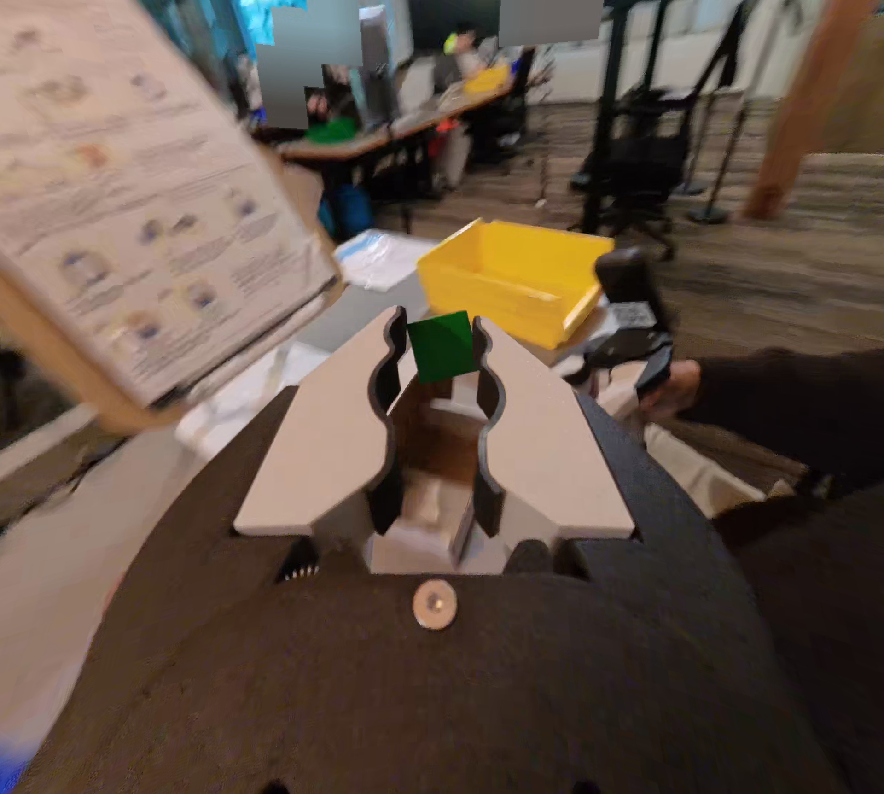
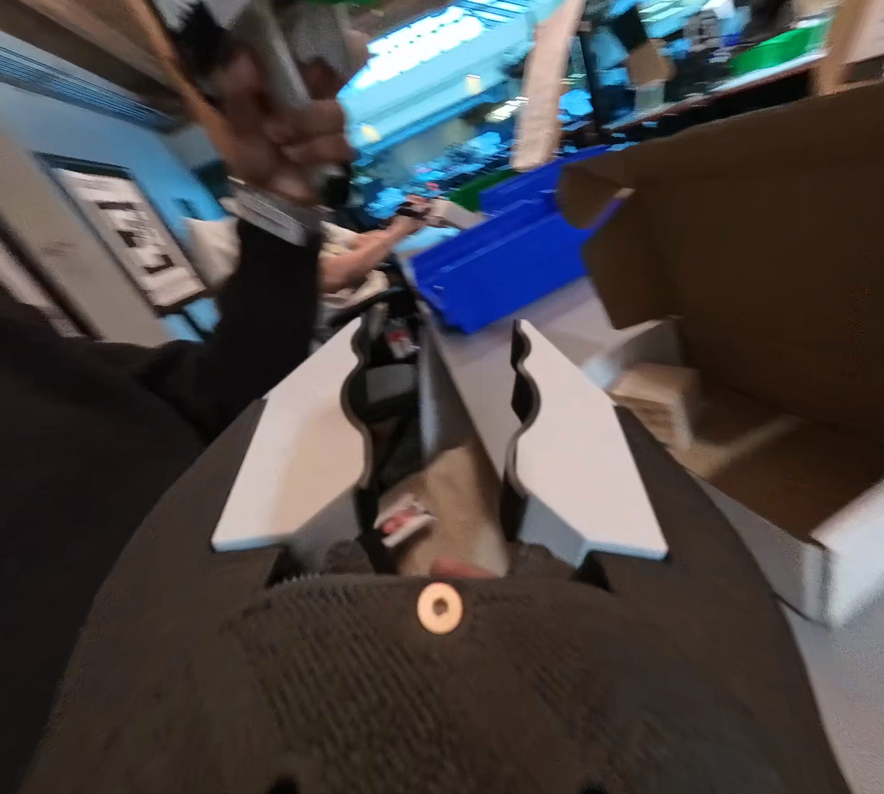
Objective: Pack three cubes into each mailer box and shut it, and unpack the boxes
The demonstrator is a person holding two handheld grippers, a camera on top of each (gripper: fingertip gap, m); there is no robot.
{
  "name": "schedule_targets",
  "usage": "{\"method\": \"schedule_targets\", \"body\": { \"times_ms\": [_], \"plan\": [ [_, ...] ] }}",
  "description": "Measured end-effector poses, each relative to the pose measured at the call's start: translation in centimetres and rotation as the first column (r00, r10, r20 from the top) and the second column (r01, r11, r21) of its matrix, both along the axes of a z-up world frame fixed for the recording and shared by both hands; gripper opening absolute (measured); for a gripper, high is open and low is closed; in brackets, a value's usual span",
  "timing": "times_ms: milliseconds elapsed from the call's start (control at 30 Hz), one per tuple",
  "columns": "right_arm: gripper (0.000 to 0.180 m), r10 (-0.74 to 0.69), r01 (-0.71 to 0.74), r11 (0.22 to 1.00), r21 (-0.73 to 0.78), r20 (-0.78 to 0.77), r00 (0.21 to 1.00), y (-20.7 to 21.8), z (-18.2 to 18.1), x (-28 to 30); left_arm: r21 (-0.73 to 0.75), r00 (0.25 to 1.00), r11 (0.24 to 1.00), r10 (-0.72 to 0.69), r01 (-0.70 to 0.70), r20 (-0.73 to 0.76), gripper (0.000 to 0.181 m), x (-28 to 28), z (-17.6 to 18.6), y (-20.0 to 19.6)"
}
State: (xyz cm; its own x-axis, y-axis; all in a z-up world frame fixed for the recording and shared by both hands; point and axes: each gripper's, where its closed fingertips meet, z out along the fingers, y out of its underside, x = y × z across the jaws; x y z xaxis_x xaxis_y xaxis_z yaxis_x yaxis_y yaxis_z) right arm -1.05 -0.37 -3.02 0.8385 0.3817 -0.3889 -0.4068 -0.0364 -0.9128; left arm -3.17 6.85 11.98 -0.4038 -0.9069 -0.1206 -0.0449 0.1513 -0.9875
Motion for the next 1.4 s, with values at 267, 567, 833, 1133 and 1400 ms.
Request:
{"method": "schedule_targets", "body": {
  "times_ms": [267,567,833,1133,1400],
  "plan": [
    [0.046,0.019,0.062,0.937,0.344,-0.227,0.974,-4.0,6.3,3.3,-0.167,0.919,0.904,-0.386,0.394,0.08,0.025,4.6,-6.0,-12.0],
    [0.028,0.015,0.046,0.932,0.359,-0.166,0.986,-4.5,6.5,3.1,-0.393,0.874,0.791,-0.479,0.469,0.079,0.024,5.3,-7.5,-11.4],
    [0.025,0.016,0.044,0.943,0.329,-0.177,0.984,-4.1,6.0,3.1,-0.43,0.835,0.732,-0.538,0.529,0.114,0.023,4.7,-7.5,-11.5],
    [0.024,0.035,0.02,0.944,0.329,-0.16,0.987,-4.1,5.8,2.9,-0.509,0.801,0.649,-0.58,0.565,0.15,0.023,4.6,-7.9,-11.8],
    [0.024,-0.147,0.168,0.973,0.16,-0.137,0.98,-2.8,3.8,6.9,-0.471,0.916,0.79,-0.383,0.391,0.119,0.018,6.8,-8.1,-8.1]
  ]
}}
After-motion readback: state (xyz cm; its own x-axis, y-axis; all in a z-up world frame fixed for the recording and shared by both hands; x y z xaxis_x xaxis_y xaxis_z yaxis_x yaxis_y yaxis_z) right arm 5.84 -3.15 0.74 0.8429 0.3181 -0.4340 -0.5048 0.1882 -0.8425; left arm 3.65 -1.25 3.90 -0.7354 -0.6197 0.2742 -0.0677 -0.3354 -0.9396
